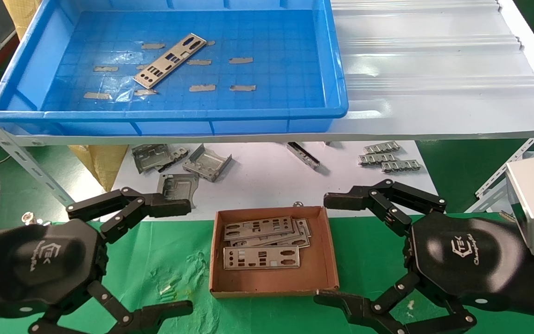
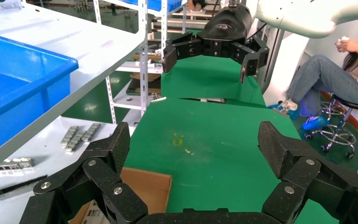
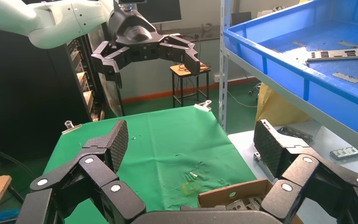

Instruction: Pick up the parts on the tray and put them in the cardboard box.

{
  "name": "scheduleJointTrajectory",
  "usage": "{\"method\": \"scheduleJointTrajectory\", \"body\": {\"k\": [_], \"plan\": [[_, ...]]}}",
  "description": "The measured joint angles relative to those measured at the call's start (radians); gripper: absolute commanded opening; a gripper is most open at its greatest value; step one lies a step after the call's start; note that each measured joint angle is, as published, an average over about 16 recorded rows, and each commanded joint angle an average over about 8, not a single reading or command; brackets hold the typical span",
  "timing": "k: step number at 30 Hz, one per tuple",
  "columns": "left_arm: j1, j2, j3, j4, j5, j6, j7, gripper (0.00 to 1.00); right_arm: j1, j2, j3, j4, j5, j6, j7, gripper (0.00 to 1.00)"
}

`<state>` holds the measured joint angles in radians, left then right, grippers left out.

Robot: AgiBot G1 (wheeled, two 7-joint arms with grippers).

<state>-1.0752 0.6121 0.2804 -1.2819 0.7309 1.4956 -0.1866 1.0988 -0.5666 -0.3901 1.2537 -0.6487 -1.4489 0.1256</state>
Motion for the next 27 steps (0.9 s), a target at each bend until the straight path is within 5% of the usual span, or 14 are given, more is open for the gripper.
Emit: {"method": "scheduleJointTrajectory", "body": {"k": [2, 10, 27], "plan": [[0.000, 0.000, 0.000, 0.000, 0.000, 0.000, 0.000, 1.00, 0.000, 0.000, 0.000, 0.000, 0.000, 0.000, 0.000, 1.00], [0.000, 0.000, 0.000, 0.000, 0.000, 0.000, 0.000, 1.00, 0.000, 0.000, 0.000, 0.000, 0.000, 0.000, 0.000, 0.00], [0.000, 0.000, 0.000, 0.000, 0.000, 0.000, 0.000, 1.00, 0.000, 0.000, 0.000, 0.000, 0.000, 0.000, 0.000, 0.00]]}}
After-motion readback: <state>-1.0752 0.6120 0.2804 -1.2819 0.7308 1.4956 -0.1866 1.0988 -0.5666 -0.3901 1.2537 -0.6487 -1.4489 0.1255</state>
